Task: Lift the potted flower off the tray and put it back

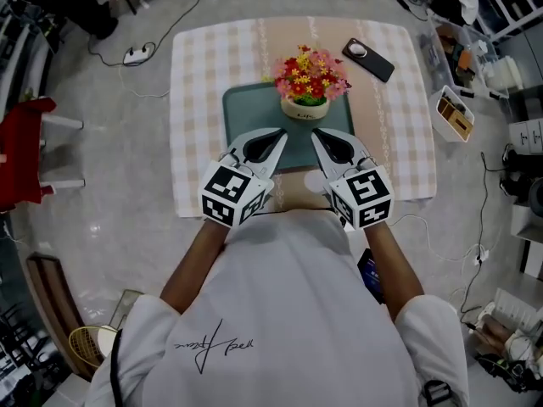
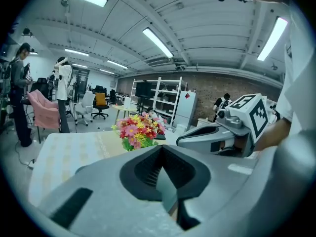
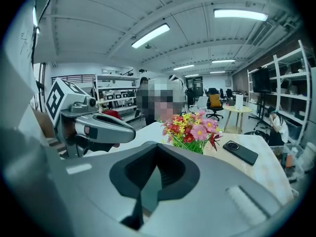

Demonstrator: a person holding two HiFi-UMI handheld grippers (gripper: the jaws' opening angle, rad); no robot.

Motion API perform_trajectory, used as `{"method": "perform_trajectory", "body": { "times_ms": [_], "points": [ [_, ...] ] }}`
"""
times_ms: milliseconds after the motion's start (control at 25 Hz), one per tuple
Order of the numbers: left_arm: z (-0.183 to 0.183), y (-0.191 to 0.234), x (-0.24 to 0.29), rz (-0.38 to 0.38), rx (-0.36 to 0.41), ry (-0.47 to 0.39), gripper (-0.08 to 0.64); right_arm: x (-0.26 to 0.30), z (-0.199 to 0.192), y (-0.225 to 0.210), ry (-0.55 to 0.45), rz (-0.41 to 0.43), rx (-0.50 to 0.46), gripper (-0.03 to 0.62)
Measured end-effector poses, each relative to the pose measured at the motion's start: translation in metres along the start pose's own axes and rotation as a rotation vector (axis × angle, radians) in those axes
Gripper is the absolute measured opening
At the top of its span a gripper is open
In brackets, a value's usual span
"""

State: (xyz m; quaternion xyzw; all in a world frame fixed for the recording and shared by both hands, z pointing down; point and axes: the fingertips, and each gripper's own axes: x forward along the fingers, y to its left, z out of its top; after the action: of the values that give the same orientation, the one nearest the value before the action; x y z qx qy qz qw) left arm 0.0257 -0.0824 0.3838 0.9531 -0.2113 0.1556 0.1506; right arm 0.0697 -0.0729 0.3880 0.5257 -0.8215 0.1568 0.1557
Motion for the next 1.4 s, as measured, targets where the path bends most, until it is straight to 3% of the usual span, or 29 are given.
{"method": "perform_trajectory", "body": {
  "times_ms": [240,720,1400],
  "points": [
    [0.002,-0.012,-0.008,-0.021,0.032,-0.006,-0.002,-0.012,0.004,0.012,-0.014,0.033,0.000,0.008],
    [-0.021,-0.024,-0.028,-0.016,0.004,0.020,-0.002,-0.034,-0.007,0.026,-0.027,0.023,-0.017,0.006],
    [-0.013,-0.032,-0.038,0.003,0.012,-0.021,-0.002,-0.059,-0.007,0.033,-0.066,0.022,-0.028,0.006]
  ]
}}
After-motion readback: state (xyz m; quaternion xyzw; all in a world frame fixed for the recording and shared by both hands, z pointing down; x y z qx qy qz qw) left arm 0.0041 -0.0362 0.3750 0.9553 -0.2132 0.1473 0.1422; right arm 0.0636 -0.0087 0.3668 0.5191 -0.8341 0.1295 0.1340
